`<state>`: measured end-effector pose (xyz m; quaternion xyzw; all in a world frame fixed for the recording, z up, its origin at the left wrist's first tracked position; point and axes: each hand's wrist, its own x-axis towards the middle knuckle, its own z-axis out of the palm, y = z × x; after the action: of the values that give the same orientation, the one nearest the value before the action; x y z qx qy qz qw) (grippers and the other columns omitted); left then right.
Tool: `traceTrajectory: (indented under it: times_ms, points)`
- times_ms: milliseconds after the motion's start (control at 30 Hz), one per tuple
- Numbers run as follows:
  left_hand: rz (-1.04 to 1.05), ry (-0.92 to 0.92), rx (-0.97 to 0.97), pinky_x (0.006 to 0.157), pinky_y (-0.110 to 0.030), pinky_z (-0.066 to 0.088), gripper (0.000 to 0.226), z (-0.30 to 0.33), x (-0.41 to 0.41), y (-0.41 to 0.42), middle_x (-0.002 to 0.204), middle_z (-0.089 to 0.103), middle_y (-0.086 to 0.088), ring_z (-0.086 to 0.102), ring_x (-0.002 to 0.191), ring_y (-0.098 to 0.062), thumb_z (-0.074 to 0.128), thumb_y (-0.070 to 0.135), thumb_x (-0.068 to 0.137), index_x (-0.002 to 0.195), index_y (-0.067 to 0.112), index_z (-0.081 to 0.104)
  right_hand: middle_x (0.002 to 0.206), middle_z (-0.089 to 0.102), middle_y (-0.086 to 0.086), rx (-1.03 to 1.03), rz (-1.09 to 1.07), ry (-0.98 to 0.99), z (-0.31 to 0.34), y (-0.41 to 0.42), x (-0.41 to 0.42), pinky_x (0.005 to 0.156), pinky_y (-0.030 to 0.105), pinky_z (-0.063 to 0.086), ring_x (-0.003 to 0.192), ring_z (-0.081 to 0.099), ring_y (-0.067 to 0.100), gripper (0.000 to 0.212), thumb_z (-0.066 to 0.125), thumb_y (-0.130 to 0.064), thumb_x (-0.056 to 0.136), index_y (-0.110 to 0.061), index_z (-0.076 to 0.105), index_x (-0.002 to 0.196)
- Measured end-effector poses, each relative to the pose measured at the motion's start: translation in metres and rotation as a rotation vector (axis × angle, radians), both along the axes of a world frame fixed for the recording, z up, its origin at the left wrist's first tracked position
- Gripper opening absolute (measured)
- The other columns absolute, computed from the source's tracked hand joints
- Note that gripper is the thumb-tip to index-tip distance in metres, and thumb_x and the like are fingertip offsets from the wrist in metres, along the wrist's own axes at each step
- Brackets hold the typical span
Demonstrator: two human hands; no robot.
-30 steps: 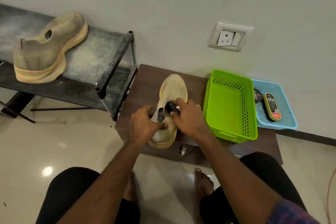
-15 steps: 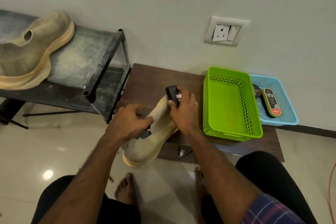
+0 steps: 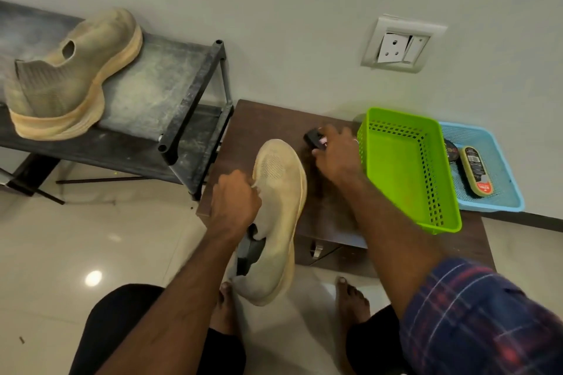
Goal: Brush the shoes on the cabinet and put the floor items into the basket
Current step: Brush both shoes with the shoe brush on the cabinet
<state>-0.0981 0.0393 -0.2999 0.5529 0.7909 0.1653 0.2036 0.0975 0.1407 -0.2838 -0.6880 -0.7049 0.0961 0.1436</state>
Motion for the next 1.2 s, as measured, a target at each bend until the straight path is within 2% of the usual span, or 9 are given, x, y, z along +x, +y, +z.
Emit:
traceTrajectory:
  times_ms: [167,300,500,567,733,900,967,1033,1200]
  points:
    - [0.015,-0.023,0.013,0.063,-0.031,0.034,0.022,-0.003,0.001,0.007,0.083,0.070,-0.010,0.052,0.068,-0.023,0.070,0.030,0.089,0.076,0.011,0.070,0.126,0.052,0.013,0.165,0.130,0.377,0.014,-0.049,-0.024,0.095,0.037,0.045,0.113,0.053,0.028,0.051,0.066,-0.029,0.092,-0.017,0.050,0.139]
    - [-0.022,0.029,0.052,0.067,-0.032,0.037,0.019,0.001,0.007,0.005,0.091,0.071,-0.013,0.064,0.087,-0.036,0.063,0.026,0.090,0.085,0.011,0.072,0.130,0.049,0.009,0.082,0.326,0.207,-0.010,-0.078,-0.037,0.094,0.043,0.050,0.113,0.053,0.029,0.049,0.062,-0.031,0.094,-0.025,0.048,0.140]
    - [0.030,-0.042,0.046,0.069,-0.032,0.043,0.017,0.001,0.005,0.004,0.094,0.071,-0.011,0.064,0.088,-0.032,0.068,0.026,0.091,0.094,0.012,0.077,0.121,0.052,0.018,0.091,-0.055,0.164,0.001,-0.035,-0.019,0.095,0.046,0.041,0.109,0.052,0.041,0.047,0.065,-0.032,0.092,-0.016,0.052,0.133]
    - [0.041,-0.081,0.049,0.071,-0.035,0.049,0.016,0.001,0.004,0.007,0.089,0.072,-0.012,0.066,0.087,-0.034,0.070,0.025,0.089,0.089,0.011,0.077,0.122,0.051,0.016,0.105,0.061,0.230,0.006,-0.055,-0.024,0.094,0.044,0.043,0.108,0.051,0.037,0.049,0.064,-0.033,0.093,-0.018,0.050,0.137]
    - [0.031,-0.087,0.084,0.073,-0.040,0.051,0.016,0.008,0.011,0.008,0.091,0.071,-0.018,0.065,0.090,-0.042,0.069,0.025,0.088,0.086,0.012,0.077,0.125,0.050,0.012,-0.008,0.279,-0.004,0.001,-0.109,-0.024,0.096,0.044,0.043,0.108,0.048,0.034,0.048,0.058,-0.037,0.095,-0.028,0.045,0.140]
    - [0.075,-0.165,0.066,0.072,-0.044,0.057,0.020,0.013,0.011,0.004,0.084,0.070,-0.018,0.066,0.082,-0.043,0.073,0.024,0.087,0.071,0.011,0.071,0.109,0.065,0.001,-0.279,0.488,0.023,0.035,-0.109,0.007,0.090,0.036,0.049,0.100,0.060,0.023,0.047,0.068,-0.044,0.081,-0.033,0.061,0.126]
    - [0.089,-0.184,0.064,0.066,-0.040,0.055,0.031,0.013,0.010,0.004,0.077,0.069,-0.015,0.067,0.078,-0.041,0.073,0.020,0.086,0.058,0.014,0.060,0.107,0.070,-0.011,-0.388,0.466,0.160,0.045,-0.099,0.018,0.089,0.035,0.053,0.098,0.064,0.009,0.046,0.069,-0.047,0.076,-0.035,0.066,0.120]
    - [0.095,-0.200,0.088,0.061,-0.033,0.044,0.041,0.014,0.009,0.005,0.070,0.066,-0.014,0.065,0.074,-0.039,0.074,0.020,0.087,0.053,0.015,0.051,0.109,0.067,-0.009,-0.270,0.364,0.238,0.042,-0.093,0.020,0.091,0.036,0.052,0.102,0.062,0.011,0.049,0.067,-0.051,0.076,-0.036,0.064,0.123]
    - [0.129,-0.219,0.136,0.061,-0.032,0.035,0.053,0.020,0.017,0.015,0.075,0.066,-0.022,0.063,0.077,-0.045,0.072,0.015,0.086,0.047,0.018,0.037,0.108,0.060,-0.001,-0.182,0.426,0.076,0.025,-0.104,0.008,0.088,0.034,0.048,0.100,0.056,0.022,0.052,0.069,-0.050,0.079,-0.035,0.059,0.128]
